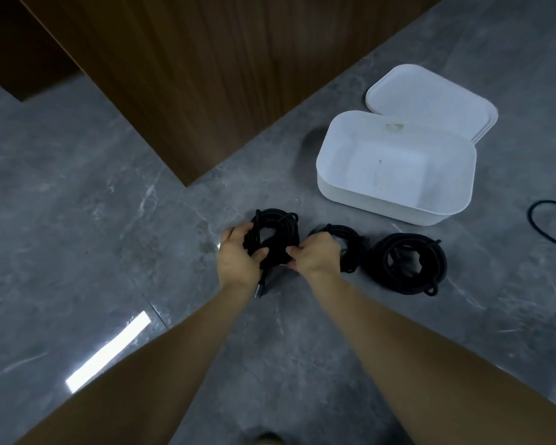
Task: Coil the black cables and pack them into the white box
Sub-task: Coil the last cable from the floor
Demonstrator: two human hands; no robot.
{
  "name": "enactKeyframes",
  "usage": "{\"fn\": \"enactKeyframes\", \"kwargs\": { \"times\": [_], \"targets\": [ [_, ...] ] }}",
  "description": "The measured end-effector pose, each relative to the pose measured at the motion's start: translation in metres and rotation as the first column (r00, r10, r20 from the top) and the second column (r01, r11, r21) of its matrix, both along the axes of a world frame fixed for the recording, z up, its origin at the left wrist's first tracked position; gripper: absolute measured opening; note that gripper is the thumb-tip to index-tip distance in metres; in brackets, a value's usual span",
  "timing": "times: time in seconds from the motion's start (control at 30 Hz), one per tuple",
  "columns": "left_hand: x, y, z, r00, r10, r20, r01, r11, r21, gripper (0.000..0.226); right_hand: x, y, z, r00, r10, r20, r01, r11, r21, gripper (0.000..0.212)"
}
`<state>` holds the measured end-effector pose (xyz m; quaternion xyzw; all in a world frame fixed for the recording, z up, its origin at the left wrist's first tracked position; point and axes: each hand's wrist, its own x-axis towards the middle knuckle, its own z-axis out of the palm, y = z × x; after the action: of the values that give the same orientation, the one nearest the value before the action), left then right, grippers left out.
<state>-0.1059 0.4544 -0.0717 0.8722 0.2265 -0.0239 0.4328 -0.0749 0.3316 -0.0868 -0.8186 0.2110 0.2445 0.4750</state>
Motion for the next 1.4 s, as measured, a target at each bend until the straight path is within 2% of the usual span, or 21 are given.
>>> {"fn": "enactKeyframes", "kwargs": {
  "times": [0.07,0.2,0.27,0.33,0.47,0.6,0.77,0.9,1.1,1.17,1.3,1.37,1.4],
  "targets": [
    [0.000,0.002,0.001,1.000,-0.007,-0.013,0.006,1.000,-0.017,0.054,0.000,-0.002,-0.001,1.000,0.023,0.003,-0.023,1.000,0.002,0.022],
    [0.002,0.002,0.010,0.999,-0.024,-0.030,0.024,1.000,0.019,0.047,0.002,-0.014,0.010,0.998,-0.066,0.008,0.065,0.992,0.107,0.021],
    [0.007,-0.003,0.021,0.997,-0.069,-0.018,0.070,0.996,0.061,0.041,0.003,-0.029,0.023,0.995,-0.099,0.017,0.095,0.983,0.155,0.012],
    [0.018,-0.018,0.038,0.990,-0.144,-0.001,0.144,0.985,0.095,0.036,0.008,-0.052,0.038,0.992,-0.109,0.068,0.097,0.983,0.155,0.016],
    [0.045,-0.078,0.080,0.929,-0.368,0.039,0.360,0.923,0.136,0.031,0.015,-0.116,0.074,0.972,-0.107,0.208,0.094,0.993,0.070,0.008],
    [0.062,-0.166,0.114,0.827,-0.557,0.075,0.538,0.824,0.176,0.031,0.011,-0.198,0.111,0.956,-0.111,0.273,0.126,0.991,-0.039,0.023],
    [0.055,-0.282,0.125,0.723,-0.689,0.053,0.673,0.719,0.173,0.038,-0.009,-0.306,0.132,0.940,-0.135,0.314,0.189,0.971,-0.149,0.024],
    [0.031,-0.365,0.107,0.654,-0.756,0.003,0.751,0.650,0.112,0.041,-0.043,-0.388,0.119,0.945,-0.210,0.252,0.262,0.946,-0.194,0.028],
    [0.000,-0.434,0.053,0.591,-0.804,-0.062,0.807,0.589,0.043,0.040,-0.105,-0.473,0.073,0.945,-0.293,0.149,0.328,0.869,-0.371,0.039],
    [-0.005,-0.443,0.036,0.568,-0.817,-0.099,0.823,0.566,0.049,0.044,-0.119,-0.486,0.057,0.966,-0.233,0.108,0.257,0.856,-0.449,0.049],
    [-0.012,-0.444,0.005,0.545,-0.820,-0.178,0.838,0.537,0.092,0.048,-0.130,-0.488,0.034,0.995,0.030,0.099,0.030,0.831,-0.555,0.065],
    [-0.015,-0.440,-0.003,0.531,-0.817,-0.223,0.847,0.515,0.132,0.050,-0.132,-0.483,0.026,0.988,0.142,0.059,-0.079,0.799,-0.596,0.066],
    [-0.016,-0.438,-0.007,0.517,-0.823,-0.235,0.856,0.496,0.147,0.051,-0.132,-0.480,0.022,0.980,0.195,0.031,-0.134,0.771,-0.622,0.059]
  ]
}}
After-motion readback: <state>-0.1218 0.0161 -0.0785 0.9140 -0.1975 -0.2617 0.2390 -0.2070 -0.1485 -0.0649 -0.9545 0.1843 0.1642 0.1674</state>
